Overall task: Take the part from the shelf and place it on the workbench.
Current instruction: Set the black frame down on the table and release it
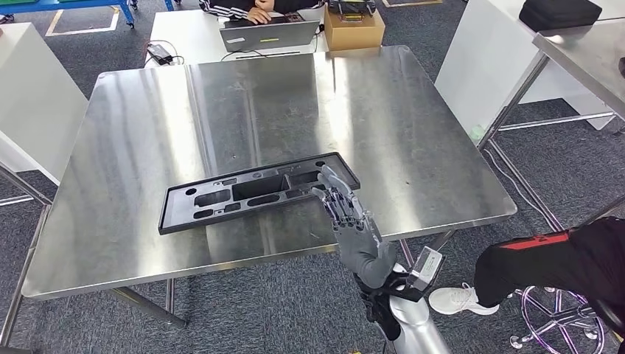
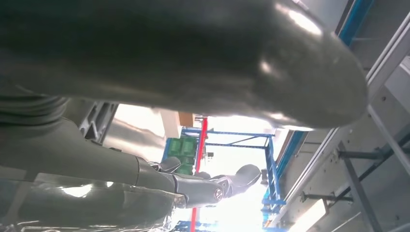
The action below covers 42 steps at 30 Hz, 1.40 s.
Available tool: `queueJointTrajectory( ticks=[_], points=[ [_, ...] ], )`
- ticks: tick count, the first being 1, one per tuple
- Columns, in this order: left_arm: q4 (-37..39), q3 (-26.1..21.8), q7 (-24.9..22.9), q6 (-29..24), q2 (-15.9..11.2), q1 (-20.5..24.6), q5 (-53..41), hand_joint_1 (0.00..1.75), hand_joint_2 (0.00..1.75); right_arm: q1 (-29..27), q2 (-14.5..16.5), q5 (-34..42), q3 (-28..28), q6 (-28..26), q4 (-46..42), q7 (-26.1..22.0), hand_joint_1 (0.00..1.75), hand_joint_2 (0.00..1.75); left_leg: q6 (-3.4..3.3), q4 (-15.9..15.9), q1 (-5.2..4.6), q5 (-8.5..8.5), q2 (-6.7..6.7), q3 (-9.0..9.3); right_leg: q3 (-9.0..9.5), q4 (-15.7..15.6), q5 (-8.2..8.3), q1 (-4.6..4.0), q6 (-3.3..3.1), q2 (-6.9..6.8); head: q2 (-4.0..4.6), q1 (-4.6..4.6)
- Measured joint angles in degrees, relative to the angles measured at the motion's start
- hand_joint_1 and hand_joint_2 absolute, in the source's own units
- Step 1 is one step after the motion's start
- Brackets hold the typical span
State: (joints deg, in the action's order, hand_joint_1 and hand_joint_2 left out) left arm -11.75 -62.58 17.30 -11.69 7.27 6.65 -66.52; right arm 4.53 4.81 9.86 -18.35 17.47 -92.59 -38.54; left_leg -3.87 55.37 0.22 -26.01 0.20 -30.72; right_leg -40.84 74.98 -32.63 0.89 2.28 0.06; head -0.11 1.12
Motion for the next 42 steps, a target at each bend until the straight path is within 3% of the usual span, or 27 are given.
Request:
queueJointTrajectory(
  ticks=[1, 3, 5, 7, 9, 11, 13, 14, 15, 16, 19, 21, 23, 25, 26, 28, 29, 30, 31, 32, 33, 35, 36, 37, 39, 40, 42],
  points=[
    [0.01, 0.00, -0.02, 0.00, 0.03, -0.02, -0.03, 0.00, 0.00, -0.31, 0.02, -0.04, 0.32, 0.00, -0.19, 0.13, 0.00, 0.00, 0.12, 0.04, 0.08, 0.05, -0.02, -0.03, 1.12, -1.72, 0.91, 0.17, 0.61, -0.02, 0.00, 0.01],
    [0.01, 0.00, -0.03, 0.00, 0.08, -0.04, -0.10, 0.00, 0.00, -0.67, 0.09, -0.10, 1.02, 0.01, -0.65, 0.33, 0.00, 0.00, 0.58, 0.40, 0.22, 0.01, -0.10, -0.17, 6.27, -10.72, 3.89, 0.68, 1.79, -0.10, 0.00, 0.02],
    [0.00, 0.01, -0.01, -0.01, 0.05, -0.02, -0.16, 0.00, 0.00, -0.94, 0.21, -0.10, 1.63, 0.02, -1.03, 0.46, 0.00, 0.00, 1.32, 1.08, 0.11, -0.12, -0.25, -0.60, 9.98, -17.27, 5.84, 0.71, 1.78, 0.10, 0.00, 0.03],
    [-0.01, 0.02, 0.02, -0.04, 0.02, -0.01, -0.22, 0.00, 0.00, -1.26, 0.35, -0.11, 2.08, 0.03, -1.32, 0.58, 0.00, 0.00, 2.06, 1.65, -0.04, -0.06, -0.39, -1.16, 9.92, -17.77, 6.12, 0.47, 0.90, 0.40, 0.00, -0.01],
    [-0.01, 0.02, 0.03, -0.11, -0.03, -0.02, -0.25, 0.00, 0.00, -1.38, 0.53, -0.14, 2.30, 0.07, -1.57, 0.62, 0.00, 0.00, 2.70, 2.55, 0.19, -0.78, -0.40, -1.85, 9.25, -17.79, 6.39, 0.89, -0.11, 0.40, 0.00, -0.05],
    [-0.01, 0.02, 0.03, -0.19, -0.04, -0.03, -0.29, 0.00, 0.00, -1.40, 0.74, -0.15, 2.38, 0.10, -1.74, 0.62, 0.00, 0.00, 3.26, 6.47, 0.46, -4.23, -0.37, -3.62, 8.57, -17.93, 7.05, 1.17, -1.18, 0.27, 0.00, -0.08],
    [-0.01, 0.03, 0.03, -0.24, -0.01, -0.03, -0.44, 0.00, 0.00, -1.51, 0.90, -0.18, 2.46, 0.14, -1.81, 0.63, 0.00, 0.00, 3.68, 14.01, 0.55, -9.03, -0.36, -6.59, 7.57, -17.90, 7.72, 0.91, -1.86, 0.10, 0.00, -0.09],
    [-0.01, 0.03, 0.04, -0.25, 0.00, -0.04, -0.52, 0.00, 0.00, -1.63, 0.94, -0.21, 2.53, 0.17, -1.81, 0.66, 0.00, 0.00, 3.79, 17.09, 0.58, -10.43, -0.36, -7.59, 7.02, -17.87, 8.09, 0.78, -2.00, 0.03, 0.00, -0.08],
    [-0.01, 0.03, 0.05, -0.27, -0.01, -0.04, -0.58, 0.00, 0.00, -1.78, 0.97, -0.23, 2.63, 0.22, -1.81, 0.69, 0.00, 0.00, 3.81, 18.52, 0.60, -10.77, -0.35, -7.70, 6.49, -17.84, 8.49, 0.68, -2.02, -0.02, 0.00, -0.08],
    [-0.01, 0.03, 0.09, -0.28, -0.02, -0.05, -0.60, 0.00, 0.00, -1.95, 0.99, -0.25, 2.75, 0.28, -1.81, 0.74, 0.00, 0.00, 3.73, 17.47, 0.61, -9.90, -0.35, -6.51, 6.03, -17.82, 8.87, 0.61, -1.93, -0.03, 0.00, -0.07],
    [-0.01, 0.02, 0.27, -0.31, -0.06, 0.08, -0.61, 0.00, 0.00, -2.29, 1.20, -0.21, 3.20, 0.56, -1.87, 0.90, 0.00, 0.00, 3.12, 5.78, 0.52, -5.67, -0.38, 1.59, 5.12, -17.80, 9.99, 0.48, -1.25, 0.00, 0.00, -0.06],
    [-0.01, 0.03, 0.38, -0.33, -0.06, 0.15, -0.60, 0.00, 0.00, -2.43, 1.43, -0.18, 3.53, 0.91, -1.97, 1.07, 0.00, 0.00, 2.64, 1.68, 0.18, -4.85, -0.50, 3.89, 4.97, -17.88, 10.74, 0.34, -0.45, -0.03, 0.00, 0.01],
    [-0.01, 0.04, 0.44, -0.42, -0.05, 0.11, -0.56, 0.00, 0.00, -2.67, 1.69, -0.18, 3.85, 1.30, -2.13, 1.32, 0.00, 0.00, 1.96, 1.39, -0.11, -4.22, -0.54, 3.23, 4.93, -18.20, 11.52, 0.23, 0.40, -0.07, 0.00, 0.11],
    [-0.01, 0.04, 0.45, -0.49, 0.02, 0.10, -0.49, 0.00, 0.00, -2.95, 1.86, -0.18, 4.23, 1.57, -2.28, 1.48, 0.00, 0.00, 0.97, 0.98, -0.03, -3.10, -0.28, 2.46, 4.12, -17.15, 10.37, 0.18, 0.61, -0.06, 0.00, 0.16],
    [-0.01, 0.03, 0.45, -0.53, 0.04, 0.10, -0.42, 0.00, 0.00, -3.06, 1.90, -0.17, 4.44, 1.69, -2.33, 1.49, 0.00, 0.00, 0.49, 0.79, 0.04, -2.37, -0.15, 1.90, 3.23, -15.06, 8.44, 0.11, 0.35, -0.05, 0.00, 0.16],
    [-0.01, 0.03, 0.46, -0.68, 0.02, 0.08, -0.24, 0.00, 0.00, -3.17, 1.93, -0.13, 4.90, 1.89, -2.33, 1.58, 0.00, 0.00, -0.03, 0.82, -0.07, -1.14, 0.02, 0.37, 0.83, -7.57, 3.12, 0.15, -0.35, -0.05, 0.00, 0.19],
    [-0.01, 0.02, 0.46, -0.75, 0.01, 0.08, -0.16, 0.00, 0.00, -3.23, 1.93, -0.03, 5.13, 2.02, -2.33, 1.69, 0.00, 0.00, -0.08, 0.86, -0.18, -0.50, 0.08, -0.36, -0.01, -3.70, 1.22, 0.16, -0.30, -0.05, 0.00, 0.18],
    [-0.01, 0.02, 0.47, -0.79, 0.01, 0.07, -0.12, 0.00, 0.00, -3.25, 1.93, 0.13, 5.32, 2.16, -2.32, 1.80, 0.00, 0.00, -0.10, 0.91, -0.29, 0.13, 0.15, -1.12, -0.14, -1.18, 0.41, 0.15, 0.03, -0.05, 0.00, 0.19],
    [-0.01, 0.02, 0.47, -0.80, 0.03, 0.07, -0.12, 0.00, 0.00, -3.25, 1.93, 0.32, 5.45, 2.29, -2.32, 1.91, 0.00, 0.00, -0.07, 0.95, -0.40, 0.73, 0.19, -1.80, 0.89, -0.90, 0.77, 0.11, 0.52, -0.05, 0.00, 0.19],
    [-0.01, 0.02, 0.46, -0.81, 0.05, 0.08, -0.12, 0.00, 0.00, -3.23, 1.93, 0.52, 5.54, 2.43, -2.31, 2.02, 0.00, 0.00, -0.02, 0.98, -0.51, 1.30, 0.22, -2.38, 3.12, -2.93, 1.78, 0.06, 0.99, -0.05, 0.00, 0.19],
    [-0.01, 0.02, 0.42, -0.81, 0.08, 0.09, -0.13, 0.00, 0.00, -3.16, 1.94, 0.67, 5.59, 2.53, -2.31, 2.09, 0.00, 0.00, 0.05, 1.03, -0.61, 1.78, 0.23, -2.91, 6.24, -6.86, 2.88, 0.01, 1.21, -0.05, 0.00, 0.19],
    [-0.01, 0.02, 0.32, -0.81, 0.10, 0.12, -0.14, 0.00, 0.00, -2.97, 2.03, 0.79, 5.64, 2.77, -2.31, 2.26, 0.00, 0.00, 0.42, 1.16, -0.89, 2.62, 0.22, -3.60, 12.49, -15.84, 3.57, -0.32, 0.84, -0.05, 0.00, 0.15],
    [-0.01, 0.02, 0.27, -0.82, 0.10, 0.13, -0.14, 0.00, 0.00, -2.90, 2.08, 0.80, 5.66, 2.86, -2.31, 2.31, 0.00, 0.00, 0.68, 1.20, -0.98, 3.01, 0.24, -3.78, 14.06, -18.57, 3.43, -0.50, 0.47, -0.06, 0.00, 0.15],
    [-0.01, 0.02, 0.26, -0.83, 0.09, 0.14, -0.14, 0.00, 0.00, -2.87, 2.12, 0.80, 5.70, 2.94, -2.31, 2.35, 0.00, 0.00, 0.98, 1.21, -1.03, 3.38, 0.27, -3.91, 14.59, -19.89, 3.26, -0.71, 0.11, -0.07, 0.00, 0.14],
    [-0.01, 0.02, 0.22, -0.84, 0.01, 0.11, -0.14, 0.00, 0.00, -2.86, 2.20, 0.80, 5.76, 2.98, -2.31, 2.38, 0.00, 0.00, 1.62, 1.37, -0.93, 3.72, 0.19, -4.25, 13.84, -20.20, 3.93, -0.39, -0.69, -0.19, 0.00, 0.14],
    [-0.01, 0.02, 0.21, -0.85, -0.04, 0.09, -0.14, 0.00, 0.00, -2.82, 2.28, 0.80, 5.79, 3.00, -2.31, 2.40, 0.00, 0.00, 1.99, 2.01, -0.80, 2.80, 0.05, -4.66, 13.42, -20.28, 4.43, -0.10, -1.27, -0.29, 0.00, 0.10],
    [-0.01, 0.02, 0.19, -0.87, -0.09, 0.07, -0.14, 0.00, 0.00, -2.73, 2.49, 0.80, 5.85, 3.03, -2.31, 2.44, 0.00, 0.00, 2.85, 6.51, -0.36, -2.15, -0.26, -6.37, 12.29, -20.39, 5.68, 0.41, -2.21, -0.50, 0.00, 0.02]
  ],
)
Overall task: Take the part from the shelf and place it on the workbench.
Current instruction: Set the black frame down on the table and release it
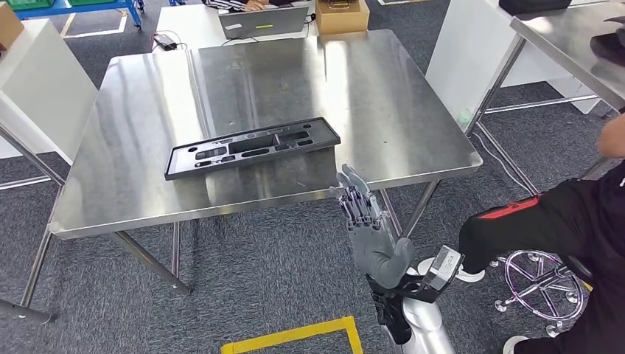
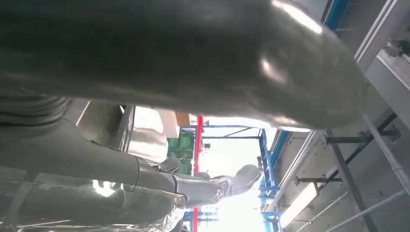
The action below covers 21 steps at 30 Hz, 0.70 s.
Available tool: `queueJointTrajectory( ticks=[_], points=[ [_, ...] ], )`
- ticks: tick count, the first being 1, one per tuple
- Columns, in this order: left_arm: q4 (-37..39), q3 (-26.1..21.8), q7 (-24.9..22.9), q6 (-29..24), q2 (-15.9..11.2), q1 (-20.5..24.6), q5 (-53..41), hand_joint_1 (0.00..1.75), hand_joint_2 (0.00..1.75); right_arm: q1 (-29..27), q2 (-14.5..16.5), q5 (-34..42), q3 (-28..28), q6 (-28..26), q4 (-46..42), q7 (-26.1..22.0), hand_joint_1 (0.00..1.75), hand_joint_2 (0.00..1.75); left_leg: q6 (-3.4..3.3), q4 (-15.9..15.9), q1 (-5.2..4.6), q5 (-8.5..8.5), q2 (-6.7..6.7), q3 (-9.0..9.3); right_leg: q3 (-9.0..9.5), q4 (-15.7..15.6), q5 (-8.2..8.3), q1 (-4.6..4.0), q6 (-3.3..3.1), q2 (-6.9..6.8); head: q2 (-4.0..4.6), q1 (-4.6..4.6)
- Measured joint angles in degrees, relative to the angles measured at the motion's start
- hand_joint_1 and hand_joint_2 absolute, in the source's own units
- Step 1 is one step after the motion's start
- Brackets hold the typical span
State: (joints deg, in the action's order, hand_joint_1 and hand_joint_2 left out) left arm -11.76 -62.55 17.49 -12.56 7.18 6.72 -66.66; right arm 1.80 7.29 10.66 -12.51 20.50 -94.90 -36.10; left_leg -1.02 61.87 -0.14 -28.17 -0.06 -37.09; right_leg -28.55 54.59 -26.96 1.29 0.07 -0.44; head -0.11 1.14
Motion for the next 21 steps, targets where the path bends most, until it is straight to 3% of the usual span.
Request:
queueJointTrajectory(
  ticks=[2, 3, 4, 5, 7, 9, 10, 12, 13, 14, 15, 17, 18, 20, 21],
  points=[
    [0.00, 0.01, 0.00, -0.01, 0.01, 0.00, 0.00, 0.00, 0.00, -0.05, 0.13, -0.01, 0.07, 0.04, 0.00, 0.02, 0.00, 0.00, 0.88, 7.55, 0.50, -5.34, -0.08, -2.07, -1.47, 0.08, 1.34, 0.00, -0.18, -0.05, 0.00, -0.09],
    [0.00, 0.01, 0.00, -0.02, -0.01, 0.01, 0.00, 0.00, 0.00, -0.10, 0.15, -0.01, 0.10, 0.07, 0.00, 0.02, 0.00, 0.00, 1.23, 10.39, 0.78, -6.17, -0.09, -2.51, -2.21, 0.17, 1.97, 0.05, -0.01, -0.08, 0.00, -0.09],
    [0.00, 0.01, 0.00, -0.04, -0.04, 0.01, 0.00, 0.00, 0.00, -0.15, 0.16, 0.00, 0.14, 0.09, 0.01, 0.04, 0.00, 0.00, 1.54, 11.73, 1.08, -5.73, -0.08, -2.19, -3.06, 0.32, 2.55, 0.15, 0.26, -0.11, 0.00, -0.10],
    [0.00, 0.01, 0.00, -0.07, -0.08, 0.01, 0.01, 0.00, 0.00, -0.18, 0.16, 0.01, 0.17, 0.12, 0.02, 0.09, 0.00, 0.00, 1.84, 10.81, 1.40, -4.20, -0.06, -0.73, -3.89, 0.58, 3.03, 0.34, 0.60, -0.13, 0.00, -0.10],
    [0.00, 0.01, 0.01, -0.19, -0.10, 0.11, -0.01, 0.00, 0.00, -0.05, 0.25, 0.05, 0.21, 0.21, 0.07, 0.38, 0.00, 0.00, 2.59, 3.93, 2.02, -1.73, -0.09, 4.67, -5.52, 1.53, 3.74, 0.67, 1.36, -0.14, 0.00, -0.14],
    [-0.01, 0.02, 0.05, -0.55, -0.08, 0.28, -0.23, 0.00, 0.00, 0.29, 0.46, 0.10, 0.26, 0.36, 0.12, 0.67, 0.00, 0.00, 2.65, -2.53, 2.06, -1.97, -0.34, 8.80, -6.71, 2.54, 4.35, 0.61, 2.23, -0.12, 0.00, -0.07],
    [-0.01, 0.03, 0.08, -0.77, -0.06, 0.34, -0.39, 0.00, 0.00, 0.50, 0.58, 0.11, 0.27, 0.44, 0.16, 0.75, 0.00, 0.00, 2.28, -3.74, 1.84, -2.53, -0.46, 9.31, -7.00, 2.72, 4.74, 0.43, 2.76, -0.12, 0.00, -0.05],
    [-0.01, 0.04, 0.12, -1.13, -0.09, 0.40, -0.62, 0.00, 0.00, 0.85, 0.77, 0.17, 0.28, 0.56, 0.28, 0.83, 0.00, 0.00, 0.67, -3.85, 1.38, -1.91, -0.38, 8.38, -7.35, 2.51, 5.66, 0.26, 3.93, -0.13, 0.00, 0.11],
    [-0.01, 0.05, 0.14, -1.23, -0.10, 0.48, -0.63, 0.00, 0.00, 0.97, 0.80, 0.22, 0.28, 0.57, 0.36, 0.88, 0.00, 0.00, -0.25, -3.91, 1.17, -1.26, -0.29, 7.72, -7.90, 2.83, 5.31, 0.27, 4.19, -0.10, 0.00, 0.10],
    [-0.02, 0.05, 0.19, -1.37, -0.11, 0.57, -0.63, 0.00, 0.00, 1.06, 0.84, 0.32, 0.29, 0.61, 0.45, 0.92, 0.00, 0.00, -1.15, -4.07, 1.03, -0.51, -0.16, 6.95, -8.71, 3.97, 4.02, 0.31, 4.09, -0.07, 0.00, 0.15],
    [-0.02, 0.05, 0.31, -1.55, -0.14, 0.64, -0.61, 0.00, 0.00, 1.20, 0.84, 0.50, 0.30, 0.67, 0.58, 0.97, 0.00, 0.00, -1.88, -4.19, 0.95, 0.33, -0.03, 6.02, -9.77, 6.41, 1.68, 0.36, 3.69, -0.02, 0.00, 0.16],
    [-0.02, 0.04, 0.69, -1.85, -0.25, 0.72, -0.52, 0.00, 0.00, 1.63, 0.86, 1.02, 0.29, 0.85, 0.94, 1.05, 0.00, 0.00, -2.52, -4.13, 0.62, 1.82, 0.11, 4.27, -11.80, 13.70, -3.59, 0.32, 2.95, 0.11, 0.00, 0.20],
    [-0.02, 0.04, 0.94, -1.93, -0.30, 0.73, -0.41, 0.00, 0.00, 1.92, 0.86, 1.41, 0.29, 0.94, 1.21, 1.08, 0.00, 0.00, -2.65, -4.08, 0.43, 2.60, 0.17, 3.34, -12.29, 17.32, -5.12, 0.25, 3.03, 0.15, 0.00, 0.19],
    [-0.02, 0.04, 1.32, -2.05, -0.38, 0.74, -0.03, 0.00, 0.00, 2.44, 0.86, 2.26, 0.27, 1.18, 1.78, 1.11, 0.00, 0.00, -2.78, -4.01, -0.07, 4.13, 0.22, 1.52, -10.86, 20.00, -4.77, -0.05, 3.77, 0.20, 0.00, 0.18],
    [-0.02, 0.03, 1.43, -2.20, -0.43, 0.74, 0.14, 0.00, 0.00, 2.78, 0.87, 2.74, 0.24, 1.34, 2.09, 1.11, 0.00, 0.00, -2.80, -3.99, -0.32, 4.87, 0.19, 0.64, -8.49, 17.97, -3.61, -0.26, 3.92, 0.21, 0.00, 0.17]
  ],
)
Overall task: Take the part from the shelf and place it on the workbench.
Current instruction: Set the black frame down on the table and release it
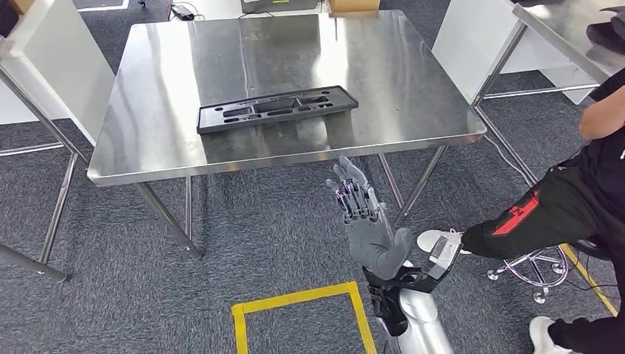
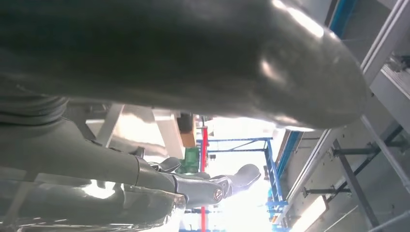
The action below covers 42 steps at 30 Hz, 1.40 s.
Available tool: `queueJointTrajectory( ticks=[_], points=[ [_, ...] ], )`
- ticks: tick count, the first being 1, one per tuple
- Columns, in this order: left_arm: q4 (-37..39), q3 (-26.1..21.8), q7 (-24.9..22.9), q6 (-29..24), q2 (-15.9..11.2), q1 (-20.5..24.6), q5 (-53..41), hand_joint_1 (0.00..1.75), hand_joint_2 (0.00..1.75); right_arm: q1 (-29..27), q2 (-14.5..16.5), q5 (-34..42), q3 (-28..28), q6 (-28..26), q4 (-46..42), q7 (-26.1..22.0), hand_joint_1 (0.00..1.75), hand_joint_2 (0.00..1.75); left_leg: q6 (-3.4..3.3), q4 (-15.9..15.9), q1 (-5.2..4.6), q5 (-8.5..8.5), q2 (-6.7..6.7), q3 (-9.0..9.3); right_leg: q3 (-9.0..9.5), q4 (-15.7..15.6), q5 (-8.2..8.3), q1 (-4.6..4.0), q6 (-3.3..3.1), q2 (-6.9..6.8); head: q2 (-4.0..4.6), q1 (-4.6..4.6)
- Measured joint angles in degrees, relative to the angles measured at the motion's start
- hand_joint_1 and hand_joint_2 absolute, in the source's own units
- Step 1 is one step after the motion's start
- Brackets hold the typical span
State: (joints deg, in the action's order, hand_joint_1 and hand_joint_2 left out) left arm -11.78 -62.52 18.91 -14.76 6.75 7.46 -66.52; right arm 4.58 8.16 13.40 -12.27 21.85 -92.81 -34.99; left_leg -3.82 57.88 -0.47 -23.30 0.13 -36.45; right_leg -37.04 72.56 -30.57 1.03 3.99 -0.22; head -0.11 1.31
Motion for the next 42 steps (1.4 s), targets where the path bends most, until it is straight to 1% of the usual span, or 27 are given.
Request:
queueJointTrajectory(
  ticks=[1, 3, 5, 7, 8, 11, 12, 13, 14, 15, 16, 17, 18, 20, 22, 23, 25, 27, 28, 29, 30, 32, 34, 36, 37, 39, 42],
  points=[
    [0.00, -0.01, 0.03, -0.19, -0.04, 0.01, 0.10, 0.00, 0.00, 0.46, 0.03, 0.44, -0.05, 0.16, 0.28, 0.00, 0.00, 0.00, 0.01, 0.03, -0.17, 0.70, -0.02, -0.71, 3.20, -3.74, 0.86, -0.29, -0.23, 0.03, 0.00, -0.01],
    [-0.01, -0.02, -0.22, -0.68, -0.18, -0.01, 0.11, 0.00, 0.00, 1.68, 0.20, 1.31, -0.19, 0.38, 0.81, -0.02, 0.00, 0.00, 0.34, -0.05, -0.44, 2.03, -0.05, -1.59, 9.65, -12.92, 0.25, -0.98, -1.54, 0.00, 0.00, -0.05],
    [-0.02, -0.03, -0.49, -0.96, -0.40, -0.04, 0.10, 0.00, 0.00, 2.80, 0.39, 2.09, -0.26, 0.46, 1.27, -0.06, 0.00, 0.00, 1.01, -0.44, -0.31, 3.27, 0.00, -1.76, 11.82, -17.40, -0.74, -1.55, -2.63, 0.01, 0.00, -0.03],
    [-0.03, -0.06, -0.27, -1.08, -0.82, -0.10, 0.31, 0.00, 0.00, 3.77, 0.56, 2.72, -0.25, 0.42, 1.77, -0.09, 0.00, 0.00, 1.76, -0.80, -0.12, 3.89, -0.09, -2.17, 10.86, -18.03, 0.65, -1.15, -3.27, -0.03, 0.00, 0.01],
    [-0.04, -0.08, -0.06, -1.14, -1.01, -0.14, 0.44, 0.00, 0.00, 4.24, 0.68, 2.96, -0.24, 0.34, 2.00, -0.08, 0.00, 0.00, 2.10, -0.16, -0.03, 2.75, -0.20, -2.75, 10.36, -18.29, 1.60, -0.77, -3.76, -0.09, 0.00, -0.01],
    [-0.04, -0.10, 0.30, -1.32, -1.60, -0.18, 0.65, 0.00, 0.00, 4.99, 1.06, 3.26, -0.19, 0.04, 2.44, -0.07, 0.00, 0.00, 3.21, 8.27, 0.63, -5.89, -0.37, -5.20, 8.24, -18.59, 4.32, 0.00, -4.43, -0.25, 0.00, -0.11],
    [-0.05, -0.10, 0.32, -1.38, -1.81, -0.18, 0.71, 0.00, 0.00, 5.04, 1.09, 3.24, -0.16, -0.14, 2.60, -0.05, 0.00, 0.00, 3.73, 11.99, 0.99, -7.80, -0.35, -5.74, 7.32, -18.48, 5.03, 0.06, -4.27, -0.34, 0.00, -0.15],
    [-0.05, -0.10, 0.32, -1.44, -2.02, -0.18, 0.83, 0.00, 0.00, 5.07, 1.10, 3.10, -0.10, -0.46, 2.75, -0.02, 0.00, 0.00, 4.24, 14.64, 1.40, -8.23, -0.33, -5.77, 6.39, -18.30, 5.64, 0.18, -4.00, -0.43, 0.00, -0.14],
    [-0.07, -0.14, 0.32, -1.49, -2.20, -0.18, 1.01, 0.00, 0.00, 5.09, 1.10, 2.74, 0.02, -1.04, 2.91, 0.15, 0.00, 0.00, 4.76, 15.65, 1.84, -7.47, -0.30, -5.03, 5.42, -18.01, 6.18, 0.40, -3.64, -0.54, 0.00, -0.15],
    [-0.08, -0.22, 0.33, -1.52, -2.34, -0.18, 1.31, 0.00, 0.00, 5.13, 1.09, 2.09, 0.21, -1.89, 3.04, 0.46, 0.00, 0.00, 5.32, 14.45, 2.32, -5.99, -0.27, -3.24, 4.43, -17.57, 6.63, 0.72, -3.22, -0.62, 0.00, -0.14],
    [-0.10, -0.37, 0.36, -1.52, -2.44, -0.19, 1.72, 0.00, 0.00, 5.20, 1.06, 1.18, 0.47, -2.97, 3.14, 0.86, 0.00, 0.00, 5.91, 11.44, 2.84, -4.75, -0.24, -0.58, 3.47, -16.96, 6.97, 1.02, -2.78, -0.67, 0.00, -0.15],
    [-0.11, -0.58, 0.42, -1.51, -2.43, -0.18, 2.10, 0.00, 0.00, 5.26, 1.01, 0.17, 0.79, -4.11, 3.22, 1.24, 0.00, 0.00, 6.57, 7.61, 3.11, -4.56, -0.32, 2.35, 2.44, -16.25, 7.23, 1.09, -2.37, -0.69, 0.00, -0.22],
    [-0.17, -0.83, 0.53, -1.51, -2.50, -0.20, 2.49, 0.00, 0.00, 5.30, 0.93, -0.73, 1.13, -5.06, 3.31, 1.48, 0.00, 0.00, 6.76, 4.23, 3.22, -4.97, -0.46, 4.56, 1.58, -15.60, 7.53, 1.10, -1.90, -0.71, 0.00, -0.24],
    [-0.27, -1.34, 0.75, -1.52, -2.54, -0.37, 2.96, 0.00, 0.00, 5.36, 0.74, -1.93, 1.74, -6.31, 3.54, 1.56, 0.00, 0.00, 6.37, 1.03, 2.81, -6.29, -0.71, 6.03, 0.53, -15.01, 8.31, 0.73, -0.78, -0.76, 0.00, -0.28],
    [-0.33, -1.79, 0.96, -1.65, -2.59, -0.58, 3.60, 0.00, 0.00, 5.37, 0.49, -3.47, 2.41, -8.17, 4.28, 2.05, 0.00, 0.00, 4.95, 0.76, 2.42, -5.70, -0.58, 5.38, 0.22, -15.16, 8.86, 0.66, 0.39, -0.74, 0.00, -0.23],
    [-0.33, -2.08, 1.10, -1.74, -2.55, -0.62, 4.14, 0.00, 0.00, 5.36, 0.33, -4.58, 2.83, -9.65, 5.11, 2.43, 0.00, 0.00, 4.12, 0.62, 2.29, -5.19, -0.48, 5.06, -0.20, -14.67, 8.24, 0.73, 0.53, -0.68, 0.00, -0.22],
    [-0.34, -2.92, 1.49, -1.88, -2.41, -0.62, 5.38, 0.00, 0.00, 5.35, -0.20, -7.32, 3.97, -13.58, 8.46, 3.01, 0.00, 0.00, 2.48, 0.32, 2.21, -4.04, -0.27, 4.02, -2.09, -10.24, 4.55, 0.85, -0.03, -0.48, 0.00, -0.15],
    [-0.35, -3.68, 1.69, -1.89, -2.22, -0.79, 5.79, 0.00, 0.00, 5.37, -1.06, -10.33, 5.55, -18.55, 14.47, 2.95, 0.00, 0.00, 1.65, 0.33, 1.97, -2.91, -0.27, 2.50, -4.40, -2.56, 0.23, 0.72, -0.42, -0.26, 0.00, -0.09],
    [-0.34, -3.87, 1.64, -1.88, -2.06, -0.96, 5.59, 0.00, 0.00, 5.45, -1.58, -11.99, 6.48, -21.34, 18.17, 2.85, 0.00, 0.00, 1.48, 0.35, 1.81, -2.35, -0.30, 1.75, -4.76, 0.24, -0.79, 0.68, -0.21, -0.16, 0.00, -0.09],
    [-0.34, -4.01, 1.55, -1.87, -1.89, -1.17, 5.24, 0.00, 0.00, 5.72, -2.18, -13.89, 7.51, -24.34, 22.55, 2.84, 0.00, 0.00, 1.43, 0.37, 1.64, -1.82, -0.32, 1.08, -4.07, 1.11, -0.79, 0.62, 0.15, -0.09, 0.00, -0.10],
    [-0.33, -4.07, 1.45, -1.89, -1.71, -1.36, 4.88, 0.00, 0.00, 6.20, -2.77, -15.85, 8.53, -27.13, 27.26, 3.15, 0.00, 0.00, 1.44, 0.38, 1.49, -1.34, -0.35, 0.53, -2.25, -0.25, 0.02, 0.58, 0.53, -0.05, 0.00, -0.10],
    [-0.33, -4.13, 1.51, -2.18, -1.44, -1.56, 4.32, 0.00, 0.00, 7.64, -4.01, -18.99, 10.60, -30.98, 37.64, 5.15, 0.00, 0.00, 1.71, 0.38, 1.33, -0.42, -0.39, -0.29, 3.84, -8.26, 1.49, 0.35, 0.54, -0.04, 0.00, -0.12],
    [-0.33, -4.14, 1.85, -2.74, -1.28, -1.55, 4.09, 0.00, 0.00, 8.80, -5.09, -20.69, 12.51, -32.37, 47.25, 9.41, 0.00, 0.00, 2.29, 0.22, 1.29, 0.48, -0.37, -0.64, 8.41, -15.21, 1.23, -0.39, -0.25, -0.01, 0.00, -0.11],
    [-0.33, -4.14, 1.92, -3.14, -1.21, -1.58, 3.73, 0.00, 0.00, 9.12, -5.95, -22.42, 13.81, -33.33, 55.44, 16.09, 0.00, 0.00, 2.98, -0.11, 1.33, 1.36, -0.37, -0.63, 8.89, -16.80, 1.10, -1.00, -1.07, 0.00, 0.00, -0.07],
    [-0.33, -4.14, 1.76, -3.22, -1.22, -1.64, 3.42, 0.00, 0.00, 8.92, -6.25, -23.68, 14.11, -33.85, 59.00, 20.21, 0.00, 0.00, 3.31, -0.16, 1.39, 1.50, -0.38, -0.69, 8.54, -16.91, 1.57, -0.67, -1.62, -0.07, 0.00, -0.05],
    [-0.32, -4.13, 1.22, -3.24, -1.24, -1.84, 2.68, 0.00, 0.00, 8.00, -6.56, -26.80, 14.09, -34.35, 64.81, 28.73, 0.00, 0.00, 3.88, 1.28, 1.52, -1.00, -0.36, -1.40, 7.82, -17.17, 2.70, -0.03, -2.94, -0.33, 0.00, -0.14],
    [-0.29, -4.09, 0.63, -2.85, -1.33, -2.03, 1.51, 0.00, 0.00, 5.29, -6.51, -31.81, 12.63, -33.60, 71.04, 38.50, 0.00, 0.00, 4.52, 10.66, 1.67, -9.91, -0.31, -3.47, 5.92, -17.11, 4.65, -0.02, -4.13, -0.65, 0.00, -0.28]
  ],
)
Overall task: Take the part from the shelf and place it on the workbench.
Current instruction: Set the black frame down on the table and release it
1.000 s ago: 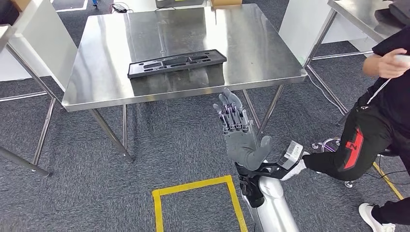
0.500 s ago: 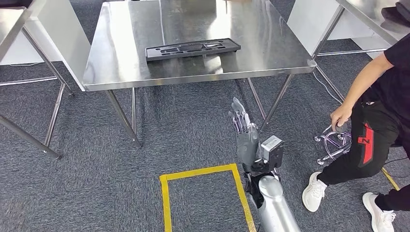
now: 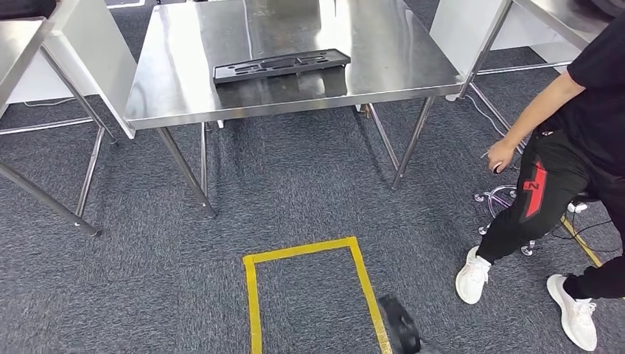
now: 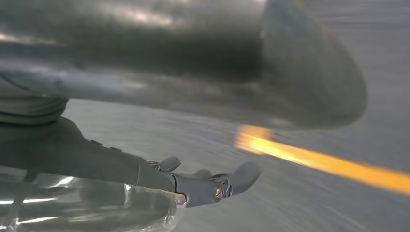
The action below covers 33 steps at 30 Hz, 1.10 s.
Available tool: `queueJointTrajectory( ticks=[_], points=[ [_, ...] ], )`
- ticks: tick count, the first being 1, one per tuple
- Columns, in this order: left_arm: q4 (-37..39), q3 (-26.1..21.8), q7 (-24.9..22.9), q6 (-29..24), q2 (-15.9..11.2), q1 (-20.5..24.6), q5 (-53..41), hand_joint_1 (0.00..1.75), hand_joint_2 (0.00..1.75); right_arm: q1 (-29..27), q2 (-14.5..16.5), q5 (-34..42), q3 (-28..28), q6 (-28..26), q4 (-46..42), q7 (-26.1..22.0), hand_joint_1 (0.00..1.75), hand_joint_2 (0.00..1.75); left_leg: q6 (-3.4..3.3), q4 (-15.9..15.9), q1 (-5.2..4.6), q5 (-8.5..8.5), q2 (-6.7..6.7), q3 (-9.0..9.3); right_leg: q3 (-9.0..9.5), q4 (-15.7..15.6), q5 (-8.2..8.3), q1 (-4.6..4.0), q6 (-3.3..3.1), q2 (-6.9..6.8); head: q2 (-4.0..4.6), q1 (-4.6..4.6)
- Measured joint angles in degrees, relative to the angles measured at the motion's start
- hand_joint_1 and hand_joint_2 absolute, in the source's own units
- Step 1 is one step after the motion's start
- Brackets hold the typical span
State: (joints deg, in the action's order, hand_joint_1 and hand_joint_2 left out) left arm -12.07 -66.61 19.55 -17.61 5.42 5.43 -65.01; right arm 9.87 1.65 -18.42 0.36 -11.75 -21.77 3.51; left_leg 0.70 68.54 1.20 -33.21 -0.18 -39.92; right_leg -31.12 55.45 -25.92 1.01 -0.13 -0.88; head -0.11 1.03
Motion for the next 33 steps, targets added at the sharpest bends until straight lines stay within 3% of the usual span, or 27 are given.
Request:
queueJointTrajectory(
  ticks=[1, 2, 3, 5, 7, 9, 11, 12, 13, 15, 16, 17, 19, 20, 21, 23, 24, 26, 27, 28, 30, 31, 32, 33],
  points=[
    [0.01, 0.04, -0.06, 0.24, -0.04, -0.01, -0.33, 0.00, 0.00, -1.08, 0.04, -1.55, -0.78, 0.39, 1.68, 2.45, 0.00, 0.00, 0.20, 3.34, 0.00, -1.45, 0.00, -0.29, -0.84, 0.15, 0.58, -0.10, 0.01, -0.10, 0.00, -0.01],
    [0.01, 0.10, -0.06, 0.44, -0.07, -0.01, -0.61, 0.00, 0.00, -2.10, 0.09, -2.99, -1.61, 0.68, 3.14, 4.35, 0.00, 0.00, 0.35, 5.31, 0.02, -1.42, 0.01, 0.07, -1.76, 0.38, 1.12, -0.15, 0.07, -0.21, 0.00, -0.01],
    [0.01, 0.19, -0.03, 0.61, -0.09, -0.02, -0.80, 0.00, 0.00, -2.99, 0.14, -4.19, -2.47, 0.89, 4.30, 5.68, 0.00, 0.00, 0.42, 5.32, 0.06, -0.24, 0.02, 1.37, -2.73, 0.71, 1.61, -0.15, 0.20, -0.26, 0.00, -0.01],
    [0.00, 0.40, 0.05, 0.84, -0.13, 0.09, -1.02, 0.00, 0.00, -4.26, 0.22, -5.66, -4.05, 0.96, 5.97, 6.82, 0.00, 0.00, 0.30, -0.11, 0.15, 2.15, -0.02, 6.71, -4.61, 1.58, 2.53, -0.12, 0.60, -0.19, 0.00, -0.01],
    [-0.01, 0.67, 0.13, 0.91, -0.17, 0.36, -1.12, 0.00, 0.00, -4.85, 0.28, -6.11, -5.15, 0.96, 7.07, 7.13, 0.00, 0.00, -0.18, -7.91, -0.01, 1.36, -0.12, 12.33, -5.78, 2.38, 3.44, -0.30, 1.32, 0.03, 0.00, 0.04],
    [0.00, 0.86, 0.17, 0.93, -0.19, 0.54, -1.22, 0.00, 0.00, -5.00, 0.30, -6.23, -5.86, 1.00, 7.90, 7.30, 0.00, 0.00, -1.06, -11.28, -0.49, 0.32, -0.11, 14.05, -6.01, 2.44, 4.50, -0.47, 2.18, 0.14, 0.00, 0.11],
    [0.03, 0.90, 0.17, 0.96, -0.11, 0.56, -1.29, 0.00, 0.00, -5.15, 0.20, -6.23, -6.35, 1.09, 8.68, 7.48, 0.00, 0.00, -2.29, -11.35, -0.68, 1.61, 0.19, 13.00, -6.57, 2.23, 4.98, -0.54, 2.84, 0.26, 0.00, -0.01],
    [0.03, 0.94, 0.17, 0.97, -0.08, 0.56, -1.29, 0.00, 0.00, -5.27, 0.18, -6.23, -6.53, 1.14, 8.97, 7.57, 0.00, 0.00, -2.88, -11.47, -0.65, 2.51, 0.37, 12.23, -7.16, 3.00, 3.83, -0.53, 2.83, 0.36, 0.00, 0.06],
    [0.04, 0.99, 0.17, 0.98, -0.07, 0.56, -1.28, 0.00, 0.00, -5.40, 0.17, -6.23, -6.65, 1.17, 9.24, 7.64, 0.00, 0.00, -3.34, -11.58, -0.58, 3.47, 0.54, 11.28, -8.06, 4.74, 1.60, -0.50, 2.60, 0.46, 0.00, 0.11],
    [0.03, 1.14, 0.17, 0.98, -0.12, 0.53, -1.28, 0.00, 0.00, -5.49, 0.16, -6.24, -6.82, 1.22, 9.55, 7.68, 0.00, 0.00, -3.69, -11.56, -0.56, 5.20, 0.72, 9.22, -9.35, 10.94, -4.39, -0.24, 1.98, 0.56, 0.00, 0.36],
    [0.03, 1.22, 0.17, 0.98, -0.13, 0.50, -1.28, 0.00, 0.00, -5.46, 0.13, -6.24, -6.92, 1.22, 9.72, 7.69, 0.00, 0.00, -3.64, -11.51, -0.56, 6.07, 0.82, 8.13, -9.55, 14.26, -6.14, -0.14, 2.17, 0.58, 0.00, 0.36],
    [0.03, 1.29, 0.17, 0.98, -0.11, 0.50, -1.29, 0.00, 0.00, -5.38, 0.06, -6.24, -7.04, 1.22, 9.87, 7.69, 0.00, 0.00, -3.50, -11.43, -0.56, 6.98, 0.93, 7.10, -9.11, 16.81, -6.46, -0.01, 2.78, 0.59, 0.00, 0.38],
    [0.03, 1.40, 0.17, 0.99, -0.04, 0.50, -1.28, 0.00, 0.00, -5.22, -0.02, -6.24, -7.32, 1.22, 10.07, 7.70, 0.00, 0.00, -3.08, -11.21, -0.51, 8.75, 1.14, 4.96, -5.94, 17.43, -3.98, 0.24, 4.58, 0.60, 0.00, 0.37],
    [0.03, 1.42, 0.17, 0.99, -0.01, 0.54, -1.28, 0.00, 0.00, -5.14, -0.04, -6.25, -7.43, 1.22, 10.09, 7.70, 0.00, 0.00, -2.79, -11.05, -0.49, 9.60, 1.18, 4.03, -2.90, 14.87, -2.98, 0.41, 5.14, 0.62, 0.00, 0.37],
    [0.02, 1.43, 0.23, 0.99, 0.02, 0.57, -1.28, 0.00, 0.00, -5.03, -0.04, -6.35, -7.54, 1.22, 10.10, 7.69, 0.00, 0.00, -2.43, -10.90, -0.52, 10.37, 1.18, 3.13, 0.91, 10.49, -3.16, 0.42, 5.23, 0.66, 0.00, 0.41],
    [-0.01, 1.44, 0.64, 0.98, -0.01, 0.64, -1.27, 0.00, 0.00, -4.80, -0.04, -6.67, -7.77, 1.20, 10.14, 7.61, 0.00, 0.00, -1.63, -10.82, -0.66, 11.94, 1.25, 2.09, 6.28, 2.25, -5.41, 0.08, 4.18, 0.87, 0.00, 0.41],
    [-0.02, 1.44, 0.99, 0.99, -0.04, 0.63, -1.27, 0.00, 0.00, -4.78, -0.02, -6.77, -7.86, 1.13, 10.17, 7.46, 0.00, 0.00, -1.27, -11.00, -0.68, 12.64, 1.29, 1.87, 7.23, 0.11, -6.28, -0.21, 3.49, 0.94, 0.00, 0.41],
    [-0.01, 1.44, 1.76, 1.06, -0.07, 0.51, -1.31, 0.00, 0.00, -5.07, 0.02, -6.48, -7.96, 0.79, 10.31, 6.90, 0.00, 0.00, -0.62, -11.19, -0.38, 13.31, 1.29, 1.64, 6.55, -0.17, -5.86, -0.11, 2.03, 0.78, 0.00, 0.35],
    [0.01, 1.45, 2.08, 1.11, -0.08, 0.39, -1.36, 0.00, 0.00, -5.26, 0.05, -6.23, -7.96, 0.58, 10.39, 6.59, 0.00, 0.00, -0.38, -10.53, -0.18, 11.91, 1.17, 1.39, 6.08, -0.11, -5.27, 0.03, 1.23, 0.59, 0.00, 0.32],
    [0.02, 1.46, 2.37, 1.16, -0.03, 0.28, -1.41, 0.00, 0.00, -5.39, 0.03, -6.03, -7.95, 0.37, 10.46, 6.33, 0.00, 0.00, -0.17, -8.81, -0.01, 9.22, 1.04, 0.95, 5.43, -0.12, -4.52, 0.16, 0.43, 0.38, 0.00, 0.25],
    [0.04, 1.53, 2.86, 1.20, 0.06, 0.25, -1.64, 0.00, 0.00, -5.36, -0.04, -5.88, -7.93, -0.03, 10.53, 5.81, 0.00, 0.00, 0.06, -2.33, 0.09, 2.05, 0.71, -0.21, 3.68, -0.06, -2.91, -0.09, -0.58, 0.15, 0.00, 0.18],
    [0.04, 1.61, 3.14, 1.24, 0.08, 0.29, -1.85, 0.00, 0.00, -5.26, -0.09, -5.87, -7.93, -0.28, 10.54, 5.51, 0.00, 0.00, 0.14, 1.47, 0.10, -0.10, 0.61, -0.63, 2.64, -0.02, -2.14, -0.30, -0.77, 0.13, 0.00, 0.16],
    [0.04, 1.74, 3.39, 1.28, 0.06, 0.35, -2.17, 0.00, 0.00, -5.16, -0.09, -5.84, -7.92, -0.52, 10.54, 5.15, 0.00, 0.00, 0.18, 4.60, 0.09, -0.37, 0.52, -0.72, 1.67, 0.06, -1.40, -0.48, -0.79, 0.16, 0.00, 0.17],
    [0.04, 1.94, 3.57, 1.32, 0.06, 0.39, -2.47, 0.00, 0.00, -5.10, -0.09, -5.82, -7.89, -0.71, 10.54, 4.79, 0.00, 0.00, 0.13, 6.45, 0.09, 0.94, 0.44, -0.25, 0.66, 0.20, -0.70, -0.61, -0.68, 0.33, 0.00, 0.15]
  ],
)
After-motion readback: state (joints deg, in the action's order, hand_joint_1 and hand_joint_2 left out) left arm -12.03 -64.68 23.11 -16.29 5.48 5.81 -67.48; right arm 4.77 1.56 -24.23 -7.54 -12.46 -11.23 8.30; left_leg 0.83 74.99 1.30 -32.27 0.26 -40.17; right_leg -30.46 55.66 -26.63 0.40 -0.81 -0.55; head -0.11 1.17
